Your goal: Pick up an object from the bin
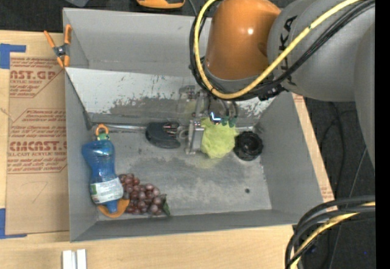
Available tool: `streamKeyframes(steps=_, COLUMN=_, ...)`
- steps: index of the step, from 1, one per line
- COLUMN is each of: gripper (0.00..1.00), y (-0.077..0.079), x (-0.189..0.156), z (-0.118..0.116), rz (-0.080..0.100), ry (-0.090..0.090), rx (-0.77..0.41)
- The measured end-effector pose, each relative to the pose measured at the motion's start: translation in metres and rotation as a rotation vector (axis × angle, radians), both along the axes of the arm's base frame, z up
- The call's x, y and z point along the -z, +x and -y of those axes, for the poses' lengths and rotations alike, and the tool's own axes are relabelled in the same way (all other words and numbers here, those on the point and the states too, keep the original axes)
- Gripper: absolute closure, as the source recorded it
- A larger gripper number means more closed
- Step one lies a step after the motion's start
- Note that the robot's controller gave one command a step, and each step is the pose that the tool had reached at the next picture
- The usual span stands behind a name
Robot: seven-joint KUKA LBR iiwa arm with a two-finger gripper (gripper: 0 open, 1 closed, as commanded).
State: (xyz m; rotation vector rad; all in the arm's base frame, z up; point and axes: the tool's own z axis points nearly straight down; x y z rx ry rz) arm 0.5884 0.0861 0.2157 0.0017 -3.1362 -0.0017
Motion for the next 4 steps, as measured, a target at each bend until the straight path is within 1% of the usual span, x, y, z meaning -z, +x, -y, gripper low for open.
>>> streamKeyframes(steps=1, gripper=0.00, y=0.002, x=-0.004, z=0.001, rz=0.008, ry=0.001, rx=0.001)
streamKeyframes(steps=2, gripper=0.00, y=0.004, x=0.125, z=0.001, rz=0.013, ry=0.003, rx=0.111)
streamKeyframes(steps=3, gripper=0.00, y=-0.007, x=0.073, z=-0.001, rz=0.018, ry=0.005, rx=0.454)
streamKeyframes(steps=4, gripper=0.00, y=0.005, x=0.116, z=-0.012, rz=0.028, ry=0.007, rx=0.327)
